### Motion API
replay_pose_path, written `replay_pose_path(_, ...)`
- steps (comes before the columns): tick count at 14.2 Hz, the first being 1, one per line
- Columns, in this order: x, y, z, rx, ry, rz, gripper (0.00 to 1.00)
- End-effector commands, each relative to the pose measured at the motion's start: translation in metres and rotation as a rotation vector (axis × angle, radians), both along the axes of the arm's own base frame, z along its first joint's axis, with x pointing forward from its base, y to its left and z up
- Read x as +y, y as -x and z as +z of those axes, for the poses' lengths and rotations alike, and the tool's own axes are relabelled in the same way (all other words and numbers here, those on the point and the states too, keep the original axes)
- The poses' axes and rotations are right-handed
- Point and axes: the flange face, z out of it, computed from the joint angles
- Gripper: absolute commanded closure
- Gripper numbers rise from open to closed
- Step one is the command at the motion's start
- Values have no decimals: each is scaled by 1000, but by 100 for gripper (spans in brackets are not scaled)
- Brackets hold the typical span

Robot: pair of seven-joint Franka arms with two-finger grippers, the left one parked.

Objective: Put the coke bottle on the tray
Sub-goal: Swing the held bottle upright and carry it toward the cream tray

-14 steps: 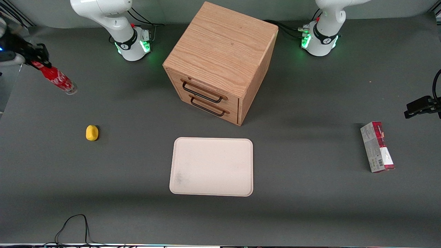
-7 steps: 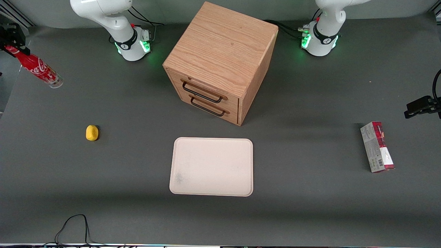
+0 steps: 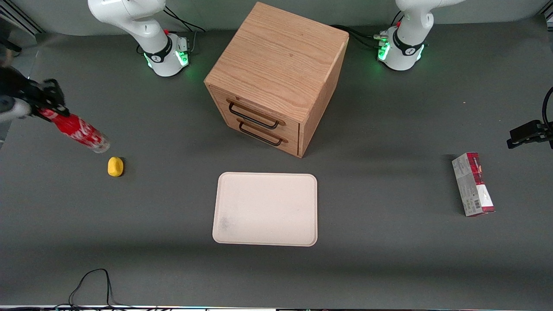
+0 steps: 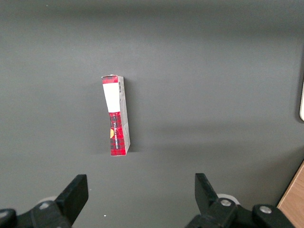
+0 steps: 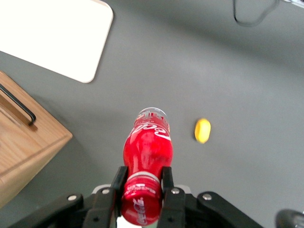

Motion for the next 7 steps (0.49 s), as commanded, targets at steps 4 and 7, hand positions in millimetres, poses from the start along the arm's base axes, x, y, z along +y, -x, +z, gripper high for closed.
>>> replay_pose_path(4, 114, -51, -33, -8, -29, 61, 100)
replay_pose_path(7, 179, -45, -49, -30, -13, 145, 100)
